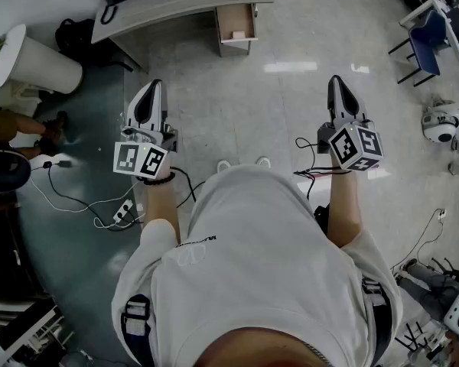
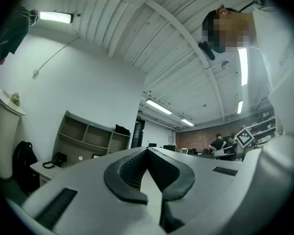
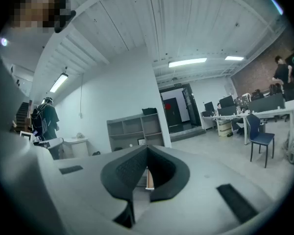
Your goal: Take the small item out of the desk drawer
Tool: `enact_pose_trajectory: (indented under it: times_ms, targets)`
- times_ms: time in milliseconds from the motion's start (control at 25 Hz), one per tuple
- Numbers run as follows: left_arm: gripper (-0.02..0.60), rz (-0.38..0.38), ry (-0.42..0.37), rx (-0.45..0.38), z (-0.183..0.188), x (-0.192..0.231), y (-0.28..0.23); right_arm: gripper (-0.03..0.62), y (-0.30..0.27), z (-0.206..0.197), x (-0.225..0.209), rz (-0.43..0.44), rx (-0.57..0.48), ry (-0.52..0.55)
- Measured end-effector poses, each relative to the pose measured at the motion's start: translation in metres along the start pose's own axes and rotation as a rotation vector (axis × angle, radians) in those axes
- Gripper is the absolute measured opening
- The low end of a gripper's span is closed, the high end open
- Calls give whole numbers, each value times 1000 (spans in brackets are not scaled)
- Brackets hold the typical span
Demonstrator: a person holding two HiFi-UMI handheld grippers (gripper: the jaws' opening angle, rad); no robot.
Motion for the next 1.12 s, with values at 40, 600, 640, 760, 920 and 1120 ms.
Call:
enact_pose_trajectory:
  times_ms: [40,600,640,760,920,1120]
  targets:
    - [-2,0,1,0,-1,0,0,-2,0,0,0,0,-1,0]
    - [-2,15,8,-14,1,14,12,-2,-10,-4,8,-22,12,-33]
    - [-2,18,11,-12,0,19,14,-2,-12,-5,12,-22,16,-30]
    - [-2,21,20,-9,-1,32,21,-2,-19,-8,23,-25,29,-23]
    - [-2,21,38,-4,-4,53,30,-2,-27,-13,42,-31,45,-8]
    - [-2,7,37,28,-17,74,40,0,-31,-29,61,-56,69,-4]
Point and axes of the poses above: the fingertips, and each gripper's own axes: y backward along the fingers, x to its left, z out of its top, the point moved 2 cm from there along y, backward along the fingers, and after that the axes turned 1 degree about x, right-handed, at the moved point
